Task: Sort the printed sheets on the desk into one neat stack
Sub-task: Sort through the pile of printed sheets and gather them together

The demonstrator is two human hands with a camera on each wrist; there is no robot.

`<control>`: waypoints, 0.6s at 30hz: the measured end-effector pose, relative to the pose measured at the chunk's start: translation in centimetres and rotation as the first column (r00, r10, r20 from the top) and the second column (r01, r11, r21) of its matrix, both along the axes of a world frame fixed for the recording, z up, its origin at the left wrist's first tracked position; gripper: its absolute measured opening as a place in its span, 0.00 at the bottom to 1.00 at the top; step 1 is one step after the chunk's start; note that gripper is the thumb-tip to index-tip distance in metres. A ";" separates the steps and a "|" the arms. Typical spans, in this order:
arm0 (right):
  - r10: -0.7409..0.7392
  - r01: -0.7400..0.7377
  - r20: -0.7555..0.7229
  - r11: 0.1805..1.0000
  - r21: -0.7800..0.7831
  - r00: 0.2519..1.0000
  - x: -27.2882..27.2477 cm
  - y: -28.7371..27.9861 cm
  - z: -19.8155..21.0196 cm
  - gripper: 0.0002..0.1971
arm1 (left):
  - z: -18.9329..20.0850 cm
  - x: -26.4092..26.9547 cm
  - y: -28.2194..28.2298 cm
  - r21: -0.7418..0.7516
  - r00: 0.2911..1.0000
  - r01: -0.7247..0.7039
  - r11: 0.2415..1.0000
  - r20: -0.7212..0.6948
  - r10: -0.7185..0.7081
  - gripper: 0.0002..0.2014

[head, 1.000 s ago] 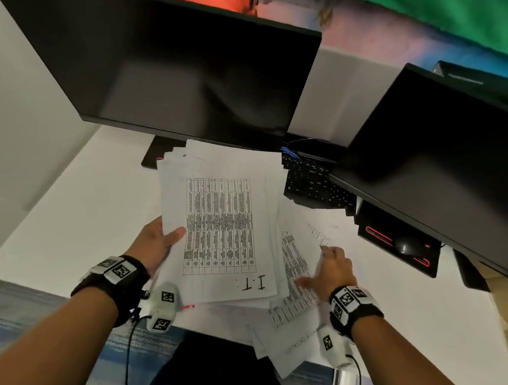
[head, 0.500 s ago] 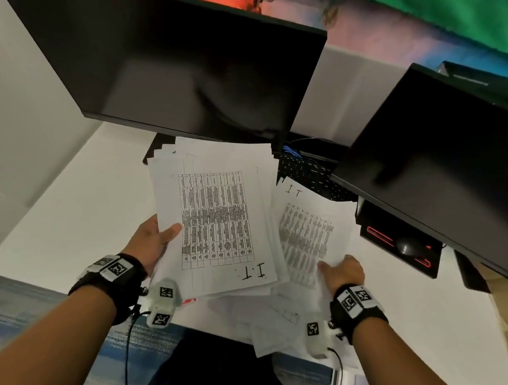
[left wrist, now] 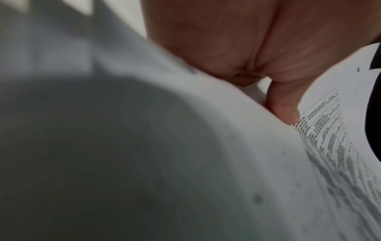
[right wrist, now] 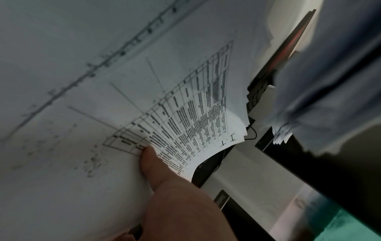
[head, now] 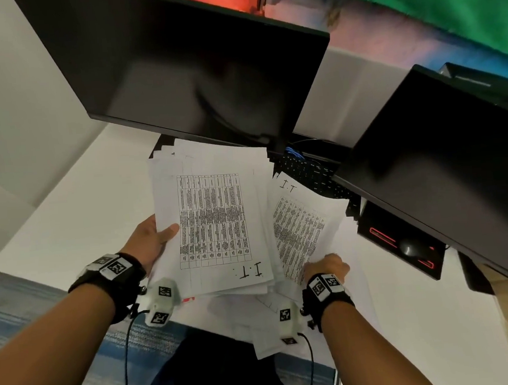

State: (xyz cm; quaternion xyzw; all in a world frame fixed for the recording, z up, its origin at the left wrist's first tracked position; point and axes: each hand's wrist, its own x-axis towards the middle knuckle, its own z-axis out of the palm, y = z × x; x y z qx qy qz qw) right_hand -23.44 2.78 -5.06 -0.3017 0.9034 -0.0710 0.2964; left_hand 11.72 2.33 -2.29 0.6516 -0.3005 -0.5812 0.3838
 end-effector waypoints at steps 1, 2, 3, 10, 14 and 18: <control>-0.002 0.003 0.023 1.000 -0.020 1.000 -0.1 0.0 0.0 0.17 | -0.1 0.0 0.1 -0.002 1.000 0.002 1.000 -0.002 -0.002 0.17; -0.004 0.006 0.052 0.999 -0.045 0.999 -0.3 0.0 0.3 0.17 | 0.0 -0.1 0.1 -0.004 1.000 0.004 1.000 -0.003 -0.004 0.17; -0.004 0.011 0.094 0.997 -0.075 0.996 -0.4 0.0 0.8 0.17 | -0.1 0.0 0.2 -0.007 1.000 0.006 1.000 -0.005 -0.006 0.16; 0.262 -0.246 -0.037 0.838 -0.488 0.964 -1.4 0.4 10.7 0.24 | -0.7 -1.0 1.2 0.016 0.991 0.099 0.995 0.088 -0.100 0.11; 0.305 -0.313 -0.126 0.704 -0.637 0.944 -1.9 0.0 19.4 0.41 | -1.8 -2.8 1.3 0.094 0.978 0.175 0.980 0.101 -0.184 0.12; 0.311 -0.172 0.025 0.589 -0.789 0.950 -2.5 -0.1 23.6 0.43 | -1.9 -5.8 1.1 0.110 0.928 0.230 0.967 0.273 -0.252 0.15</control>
